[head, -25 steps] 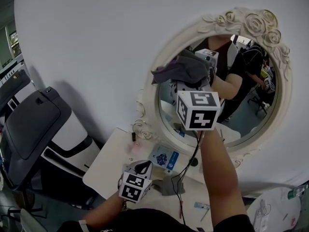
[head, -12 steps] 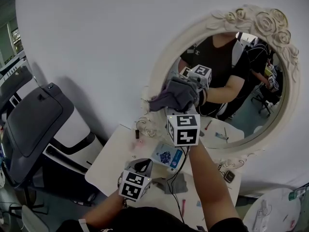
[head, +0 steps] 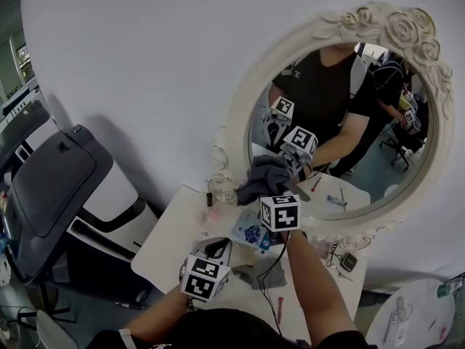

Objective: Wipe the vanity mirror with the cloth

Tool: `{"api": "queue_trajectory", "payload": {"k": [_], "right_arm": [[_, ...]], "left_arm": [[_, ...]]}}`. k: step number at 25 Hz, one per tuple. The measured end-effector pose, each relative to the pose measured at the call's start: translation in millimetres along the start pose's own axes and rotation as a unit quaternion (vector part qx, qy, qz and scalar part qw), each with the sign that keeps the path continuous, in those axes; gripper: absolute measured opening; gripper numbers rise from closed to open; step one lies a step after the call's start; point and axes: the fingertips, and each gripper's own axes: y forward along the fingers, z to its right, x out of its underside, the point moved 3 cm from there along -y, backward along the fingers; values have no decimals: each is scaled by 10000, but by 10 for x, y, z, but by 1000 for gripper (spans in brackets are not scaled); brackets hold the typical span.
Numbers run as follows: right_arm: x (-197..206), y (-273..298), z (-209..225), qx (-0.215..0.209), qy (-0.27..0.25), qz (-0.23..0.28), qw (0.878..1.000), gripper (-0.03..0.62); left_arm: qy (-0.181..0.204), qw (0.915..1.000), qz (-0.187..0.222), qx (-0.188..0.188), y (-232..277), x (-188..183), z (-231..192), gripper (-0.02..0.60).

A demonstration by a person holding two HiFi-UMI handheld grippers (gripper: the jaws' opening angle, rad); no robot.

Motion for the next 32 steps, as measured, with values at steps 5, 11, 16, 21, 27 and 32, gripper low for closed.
{"api": "queue_trajectory", "payload": {"k": [5, 11, 16, 21, 27, 32], "right_arm": [[581, -32, 285, 131, 535, -518, 9971, 44], [1039, -206, 645, 533, 876, -800, 9915, 46], [1277, -491, 961, 1199, 1073, -786, 9838, 51], [1424, -1021, 1145, 2025, 955, -204, 9744, 49], [1363, -1771, 865, 2206, 1149, 886, 9645, 49], [1292, -2255, 480, 2385, 961, 1426, 9558, 49]], "left_arm": [[-37, 10000, 7, -50, -24, 8, -56, 6], [-20, 10000, 50, -30, -24, -21, -62, 6], [16, 10000, 71, 39, -12, -36, -22, 6], [6, 9999, 79, 95, 26, -46, 1, 6], [119, 9993, 127, 322, 149, -126, 133, 6], [304, 9972, 202, 651, 256, -199, 390, 6]]}}
